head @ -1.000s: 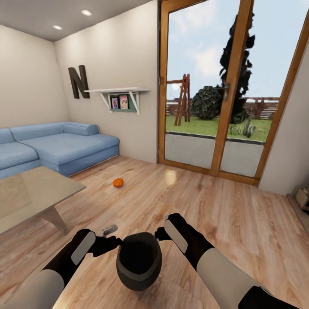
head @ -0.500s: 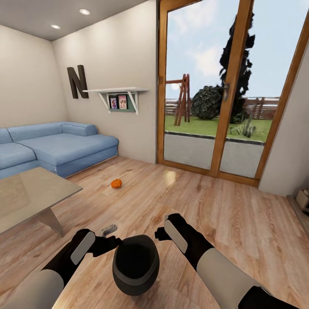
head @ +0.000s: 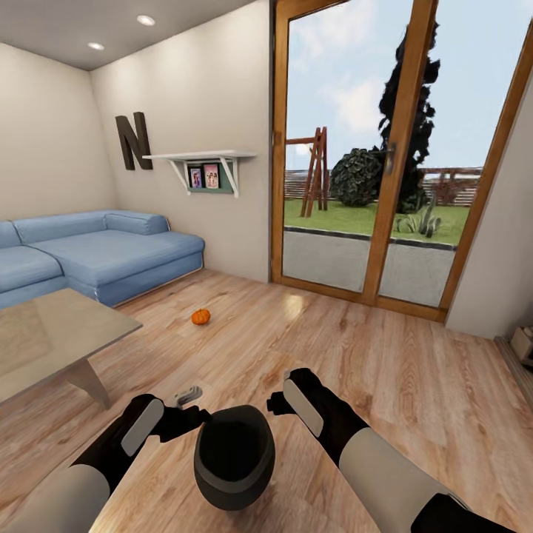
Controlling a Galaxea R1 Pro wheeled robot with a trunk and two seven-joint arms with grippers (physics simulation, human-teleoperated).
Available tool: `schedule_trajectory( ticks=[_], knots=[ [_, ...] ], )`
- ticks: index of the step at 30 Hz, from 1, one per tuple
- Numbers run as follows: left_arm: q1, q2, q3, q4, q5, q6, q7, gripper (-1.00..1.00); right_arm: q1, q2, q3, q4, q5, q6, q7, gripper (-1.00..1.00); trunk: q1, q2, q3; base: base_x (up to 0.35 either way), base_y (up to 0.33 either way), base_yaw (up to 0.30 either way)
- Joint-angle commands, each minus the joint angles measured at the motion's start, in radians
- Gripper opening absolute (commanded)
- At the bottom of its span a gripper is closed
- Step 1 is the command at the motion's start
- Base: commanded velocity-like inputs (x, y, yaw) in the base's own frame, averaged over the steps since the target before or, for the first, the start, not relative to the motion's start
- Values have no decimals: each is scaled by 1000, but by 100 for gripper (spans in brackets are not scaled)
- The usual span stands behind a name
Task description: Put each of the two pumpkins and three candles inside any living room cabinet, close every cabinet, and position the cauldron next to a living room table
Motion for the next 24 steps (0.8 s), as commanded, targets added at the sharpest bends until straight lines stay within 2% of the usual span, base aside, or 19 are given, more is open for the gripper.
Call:
schedule_trajectory(
  ticks=[1,7,24],
  knots=[
    [-1,1,-5,-2,11,1,9,100,-1,0,2,-1,-10,1,-10,100,0,0,-1,0,0,0],
    [-1,1,-5,-2,10,0,10,100,-1,0,2,-2,-9,0,-6,100,0,0,-1,0,0,0],
    [-1,0,-5,-3,12,-2,9,100,-1,0,2,-6,-13,-1,27,100,7,-4,-67,0,0,0]
  ],
)
